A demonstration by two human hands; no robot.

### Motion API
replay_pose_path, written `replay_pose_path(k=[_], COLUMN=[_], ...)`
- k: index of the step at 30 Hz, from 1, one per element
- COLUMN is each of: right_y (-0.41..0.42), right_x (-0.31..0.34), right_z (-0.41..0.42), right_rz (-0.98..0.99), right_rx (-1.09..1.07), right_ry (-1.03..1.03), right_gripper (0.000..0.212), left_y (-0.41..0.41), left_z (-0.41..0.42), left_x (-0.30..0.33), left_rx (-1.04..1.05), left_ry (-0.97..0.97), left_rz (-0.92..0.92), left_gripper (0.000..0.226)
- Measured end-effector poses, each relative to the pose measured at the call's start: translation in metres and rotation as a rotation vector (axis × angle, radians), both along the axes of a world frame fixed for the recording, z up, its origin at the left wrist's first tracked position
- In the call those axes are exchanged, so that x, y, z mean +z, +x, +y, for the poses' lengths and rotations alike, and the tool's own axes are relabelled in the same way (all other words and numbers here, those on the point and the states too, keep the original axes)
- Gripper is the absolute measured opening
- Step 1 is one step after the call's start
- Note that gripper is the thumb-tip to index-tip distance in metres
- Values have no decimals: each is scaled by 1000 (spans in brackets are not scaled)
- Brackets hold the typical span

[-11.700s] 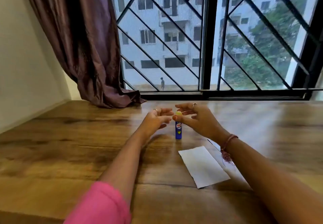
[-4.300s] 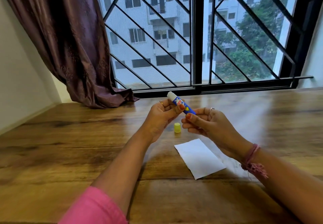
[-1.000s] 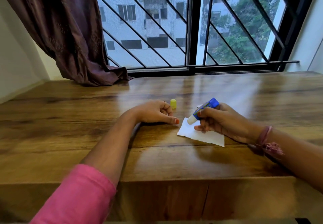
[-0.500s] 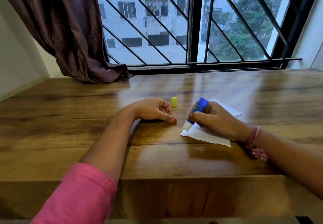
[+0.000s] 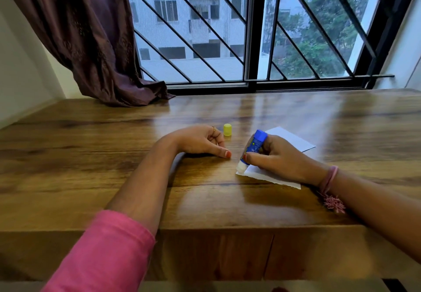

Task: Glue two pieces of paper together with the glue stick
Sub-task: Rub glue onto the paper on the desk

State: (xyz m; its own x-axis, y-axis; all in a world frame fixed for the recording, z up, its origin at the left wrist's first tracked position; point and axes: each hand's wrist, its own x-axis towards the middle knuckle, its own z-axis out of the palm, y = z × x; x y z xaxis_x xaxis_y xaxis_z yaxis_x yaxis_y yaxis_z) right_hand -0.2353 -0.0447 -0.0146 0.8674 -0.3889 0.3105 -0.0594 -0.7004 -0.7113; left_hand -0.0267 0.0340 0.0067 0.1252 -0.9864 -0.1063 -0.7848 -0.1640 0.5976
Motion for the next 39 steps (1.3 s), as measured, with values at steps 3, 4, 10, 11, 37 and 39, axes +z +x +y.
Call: replay_pose_path(k=[3,4,10,11,37,39], right_y=[0,0,-1,-1,-2,-1], right_x=[-1,-1,-2,-2,-3,-3], right_z=[-2,-3,-2,-2,-5,-3], right_rz=[-17,-23,-10,-10,-49,-28], right_rx=[-44,-60,-57,-66,-140,-109], right_ry=[-21,-24,-32,-32,-27,-34], right_gripper=[32,31,32,32,21,22], left_y=[0,1,1,0,-113,-123], left_z=[2,2,5,6,91,89], left_x=[0,0,1,0,-33,-35], left_rx=[17,26,76,82,0,18], left_ry=[-8,-12,-21,-27,-397,-425], left_rz=[-9,-12,-43,-52,-559,-610], left_gripper=[35,34,27,26,52,61])
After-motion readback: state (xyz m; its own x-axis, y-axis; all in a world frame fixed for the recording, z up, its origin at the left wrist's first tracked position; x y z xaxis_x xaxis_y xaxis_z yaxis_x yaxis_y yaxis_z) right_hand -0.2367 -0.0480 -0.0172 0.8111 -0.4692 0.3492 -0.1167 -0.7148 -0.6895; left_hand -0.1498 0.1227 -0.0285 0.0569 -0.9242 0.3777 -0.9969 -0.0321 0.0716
